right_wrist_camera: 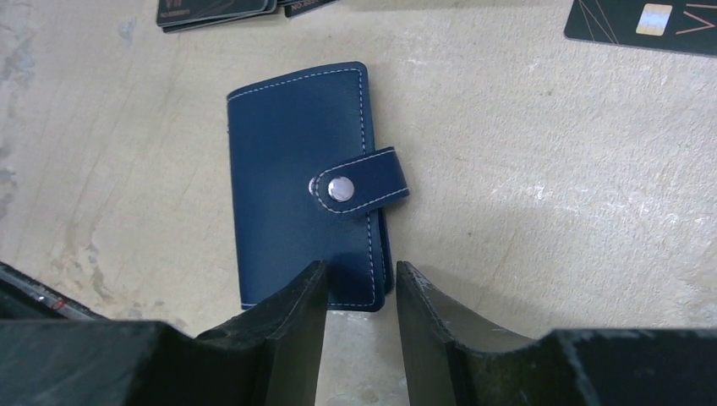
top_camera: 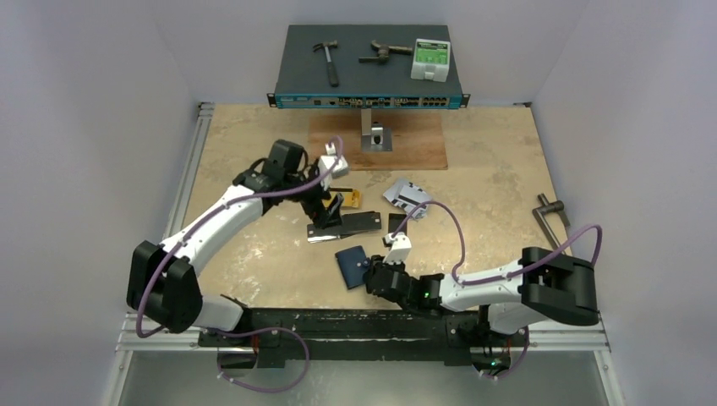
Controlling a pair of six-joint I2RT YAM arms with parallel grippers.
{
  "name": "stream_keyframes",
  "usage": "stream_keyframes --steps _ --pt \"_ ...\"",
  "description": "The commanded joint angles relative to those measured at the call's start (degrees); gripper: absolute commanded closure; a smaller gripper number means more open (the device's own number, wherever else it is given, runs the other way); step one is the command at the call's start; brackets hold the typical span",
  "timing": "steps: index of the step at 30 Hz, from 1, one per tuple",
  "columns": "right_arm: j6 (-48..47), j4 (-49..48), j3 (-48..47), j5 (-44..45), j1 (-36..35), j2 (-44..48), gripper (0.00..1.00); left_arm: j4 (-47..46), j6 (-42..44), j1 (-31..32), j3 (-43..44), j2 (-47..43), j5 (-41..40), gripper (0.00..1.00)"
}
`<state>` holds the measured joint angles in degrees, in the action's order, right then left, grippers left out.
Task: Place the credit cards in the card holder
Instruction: Close the card holder at the center of the board.
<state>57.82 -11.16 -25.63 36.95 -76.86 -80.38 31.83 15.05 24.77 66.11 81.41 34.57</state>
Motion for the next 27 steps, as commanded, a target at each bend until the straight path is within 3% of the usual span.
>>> stream_keyframes --steps 1,5,7,9,14,19,27 --pt "-1.11 1.86 0.32 -2.12 0.28 4.47 0.64 -7.52 13.2 3.42 -9.93 -3.8 8.15 0.04" --pt "-1.52 3.2 -0.47 -5.04 1.61 5.39 0.63 -9.37 22.51 6.23 -13.72 -3.02 8.29 0.06" --pt "-1.77 4.85 -1.09 -5.97 2.11 6.12 0.62 -8.14 26.28 9.69 -13.75 -3.24 5.36 0.17" --pt "-1.84 6.33 -1.06 -6.79 3.46 8.14 0.61 -7.52 26.99 12.03 -13.15 -2.81 1.82 0.37" --pt "-5.13 9.92 -2.07 -8.01 8.56 15.63 0.58 -6.41 39.99 14.8 -16.02 -3.69 -1.38 0.65" --pt "-9.68 13.74 -6.89 -10.07 11.0 13.69 0.46 -8.32 49.4 15.38 -19.68 -4.57 -0.83 0.99" --pt "-11.09 10.8 -8.86 -20.63 16.08 8.17 0.43 -14.66 58.23 19.08 -28.36 -6.16 -5.43 1.0"
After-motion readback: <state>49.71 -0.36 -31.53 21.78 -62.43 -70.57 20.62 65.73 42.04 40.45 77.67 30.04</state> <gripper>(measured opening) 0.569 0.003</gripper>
